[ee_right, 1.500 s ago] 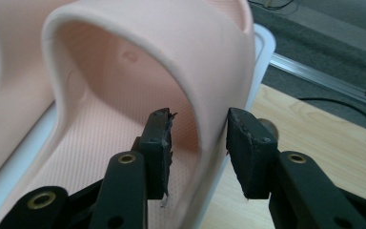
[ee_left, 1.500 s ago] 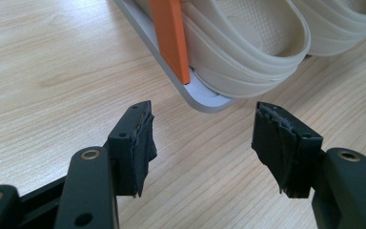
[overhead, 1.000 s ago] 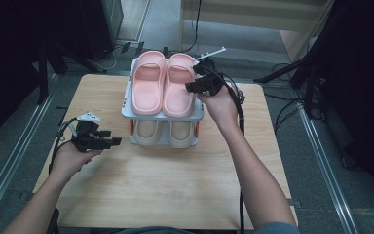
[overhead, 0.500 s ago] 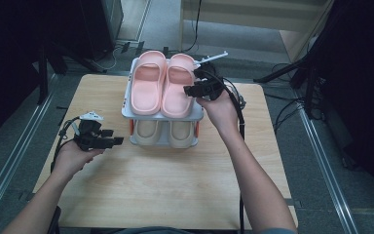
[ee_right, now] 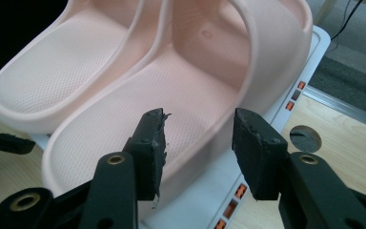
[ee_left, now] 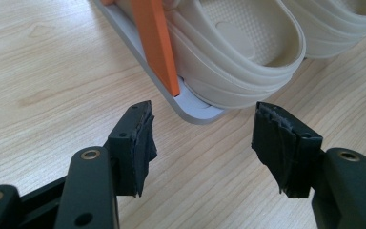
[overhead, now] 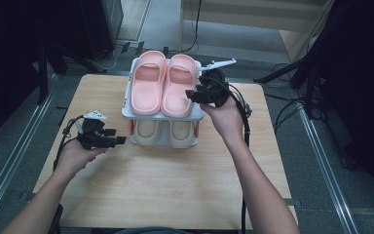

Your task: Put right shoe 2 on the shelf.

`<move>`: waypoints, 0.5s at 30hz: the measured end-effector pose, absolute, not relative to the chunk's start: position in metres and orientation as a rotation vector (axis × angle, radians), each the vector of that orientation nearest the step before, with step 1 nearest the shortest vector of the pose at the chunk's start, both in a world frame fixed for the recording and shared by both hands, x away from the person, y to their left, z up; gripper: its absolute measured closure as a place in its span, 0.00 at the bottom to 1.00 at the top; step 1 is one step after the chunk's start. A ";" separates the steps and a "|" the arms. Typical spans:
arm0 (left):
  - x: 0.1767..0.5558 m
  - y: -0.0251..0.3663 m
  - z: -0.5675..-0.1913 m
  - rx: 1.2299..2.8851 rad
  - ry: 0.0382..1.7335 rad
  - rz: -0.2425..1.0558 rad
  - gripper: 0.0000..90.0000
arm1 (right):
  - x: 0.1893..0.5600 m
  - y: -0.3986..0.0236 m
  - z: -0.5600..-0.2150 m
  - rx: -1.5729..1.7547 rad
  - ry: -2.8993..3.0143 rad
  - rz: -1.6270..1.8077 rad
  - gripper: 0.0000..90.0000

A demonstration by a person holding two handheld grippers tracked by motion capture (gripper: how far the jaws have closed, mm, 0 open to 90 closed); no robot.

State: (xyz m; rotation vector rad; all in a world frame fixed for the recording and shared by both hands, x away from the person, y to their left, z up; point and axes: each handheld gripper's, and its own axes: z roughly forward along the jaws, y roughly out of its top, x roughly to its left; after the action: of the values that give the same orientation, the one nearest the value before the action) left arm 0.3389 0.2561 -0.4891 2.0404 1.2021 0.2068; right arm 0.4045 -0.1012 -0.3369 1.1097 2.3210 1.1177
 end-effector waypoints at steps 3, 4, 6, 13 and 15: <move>0.340 0.255 -0.489 2.053 1.198 0.201 0.44 | 0.397 -0.108 -0.339 1.104 2.315 1.132 0.61; 0.340 0.255 -0.489 2.054 1.199 0.201 0.44 | 0.395 -0.111 -0.340 1.104 2.311 1.139 0.61; 0.340 0.255 -0.489 2.050 1.201 0.206 0.44 | 0.390 -0.117 -0.343 1.097 2.311 1.158 0.60; 0.341 0.255 -0.490 2.050 1.213 0.204 0.44 | 0.375 -0.138 -0.355 1.073 2.320 1.169 0.58; 0.341 0.255 -0.490 2.050 1.214 0.204 0.44 | 0.371 -0.144 -0.360 1.078 2.321 1.174 0.58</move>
State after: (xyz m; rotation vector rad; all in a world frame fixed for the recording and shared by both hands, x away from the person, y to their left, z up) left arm 0.3410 0.2551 -0.4897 2.0497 1.2140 0.2044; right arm 0.3711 -0.1438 -0.3600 1.0778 2.3213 1.1735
